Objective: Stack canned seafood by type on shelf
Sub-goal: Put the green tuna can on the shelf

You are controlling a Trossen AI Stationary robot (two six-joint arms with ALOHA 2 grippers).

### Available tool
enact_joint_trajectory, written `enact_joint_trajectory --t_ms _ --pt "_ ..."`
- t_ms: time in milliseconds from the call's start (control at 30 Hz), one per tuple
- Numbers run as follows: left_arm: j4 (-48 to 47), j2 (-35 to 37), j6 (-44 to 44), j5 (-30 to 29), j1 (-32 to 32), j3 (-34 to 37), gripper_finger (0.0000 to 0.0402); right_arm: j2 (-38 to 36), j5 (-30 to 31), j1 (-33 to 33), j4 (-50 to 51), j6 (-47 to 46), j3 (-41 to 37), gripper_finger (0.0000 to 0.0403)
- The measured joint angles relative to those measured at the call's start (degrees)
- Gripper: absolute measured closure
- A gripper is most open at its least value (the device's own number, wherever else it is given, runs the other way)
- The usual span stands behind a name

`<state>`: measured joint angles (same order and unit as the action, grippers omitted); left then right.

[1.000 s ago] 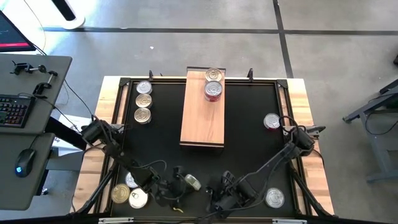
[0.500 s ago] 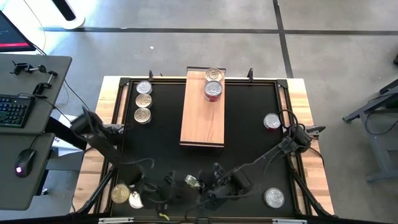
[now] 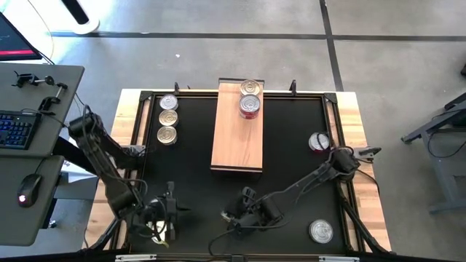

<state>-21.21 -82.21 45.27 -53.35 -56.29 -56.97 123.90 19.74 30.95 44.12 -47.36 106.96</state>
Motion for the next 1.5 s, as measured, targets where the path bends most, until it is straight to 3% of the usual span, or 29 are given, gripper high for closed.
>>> enact_joint_trajectory --t_ms 267,400,500,667,900,1067,1300,1500 --pt "0.2 -2.3 1.3 2.6 -0.1 0.0 0.0402 4.9 -8.0 -0.7 0.0 -3.3 0.0 0.0036" --pt "0.9 -2.3 2.2 3.5 -0.5 0.0 0.0401 5.7 -10.2 -0.8 0.9 -8.1 0.0 0.0058" --pt "3.0 -1.4 0.4 2.6 -2.0 0.0 0.0401 5.5 -10.0 -1.0 0.6 -10.5 0.0 0.0117" --pt "7.2 2.9 -7.3 -1.1 -5.3 0.0 0.0402 5.2 -9.2 -1.0 1.0 -9.5 4.5 0.0282" --pt "6.1 12.5 -14.9 -5.4 -10.1 0.0 0.0401 5.0 -6.0 -1.4 4.4 -4.7 17.3 0.0284" --pt "1.6 17.3 -14.5 -5.5 -13.8 0.0 0.0401 5.0 -1.0 -3.0 13.7 -4.2 27.8 0.0284" --pt "-0.3 15.2 -15.6 -9.4 -17.1 0.0 0.0401 -4.3 5.5 -7.5 12.2 -1.5 24.4 0.0284" --pt "0.5 10.3 -9.0 -9.9 -15.0 0.0 0.0401 -8.2 11.1 -12.7 29.8 -0.2 24.3 0.0284"
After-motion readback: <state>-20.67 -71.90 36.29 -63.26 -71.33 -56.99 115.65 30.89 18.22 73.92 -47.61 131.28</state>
